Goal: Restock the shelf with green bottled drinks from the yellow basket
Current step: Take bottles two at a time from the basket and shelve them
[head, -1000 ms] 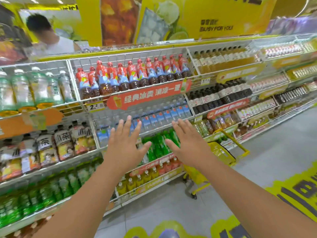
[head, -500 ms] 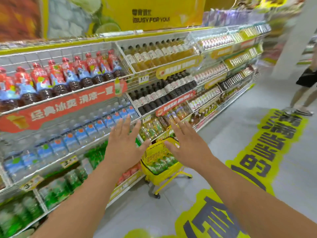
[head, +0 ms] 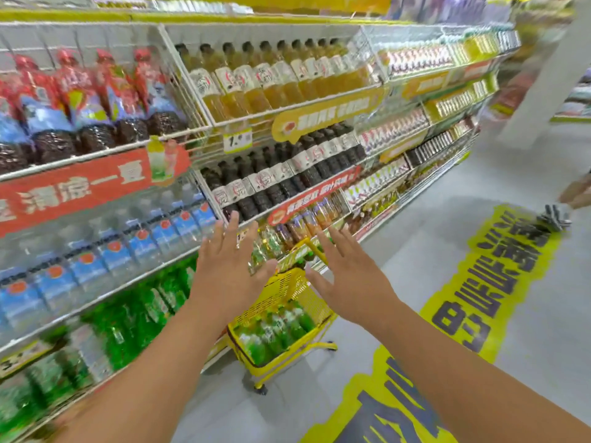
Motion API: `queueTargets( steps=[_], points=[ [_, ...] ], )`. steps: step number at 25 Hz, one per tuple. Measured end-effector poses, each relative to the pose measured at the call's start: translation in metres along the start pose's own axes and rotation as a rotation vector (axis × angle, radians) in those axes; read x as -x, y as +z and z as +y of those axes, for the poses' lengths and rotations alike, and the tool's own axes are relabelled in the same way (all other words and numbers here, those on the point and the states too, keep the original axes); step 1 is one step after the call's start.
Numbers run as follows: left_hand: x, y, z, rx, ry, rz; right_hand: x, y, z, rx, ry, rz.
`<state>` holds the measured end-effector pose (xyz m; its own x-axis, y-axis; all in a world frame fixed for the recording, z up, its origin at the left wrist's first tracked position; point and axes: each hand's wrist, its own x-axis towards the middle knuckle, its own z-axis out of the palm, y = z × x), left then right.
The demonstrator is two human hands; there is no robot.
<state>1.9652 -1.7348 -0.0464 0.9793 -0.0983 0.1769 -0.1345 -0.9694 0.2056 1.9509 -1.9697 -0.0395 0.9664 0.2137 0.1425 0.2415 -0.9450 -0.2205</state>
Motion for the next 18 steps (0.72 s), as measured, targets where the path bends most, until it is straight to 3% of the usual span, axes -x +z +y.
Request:
queueTargets(
  steps=[7, 18],
  points=[
    [-0.087, 0.05, 0.008, -0.027, -0.055, -0.038, -0.103, 0.027, 0.052, -0.068, -0.011, -0.126],
    [-0.165, 0.155, 0.026, -0.027, -0.485, -0.035, -0.264, 0.122, 0.159, -0.14, -0.339, -0.208]
  ],
)
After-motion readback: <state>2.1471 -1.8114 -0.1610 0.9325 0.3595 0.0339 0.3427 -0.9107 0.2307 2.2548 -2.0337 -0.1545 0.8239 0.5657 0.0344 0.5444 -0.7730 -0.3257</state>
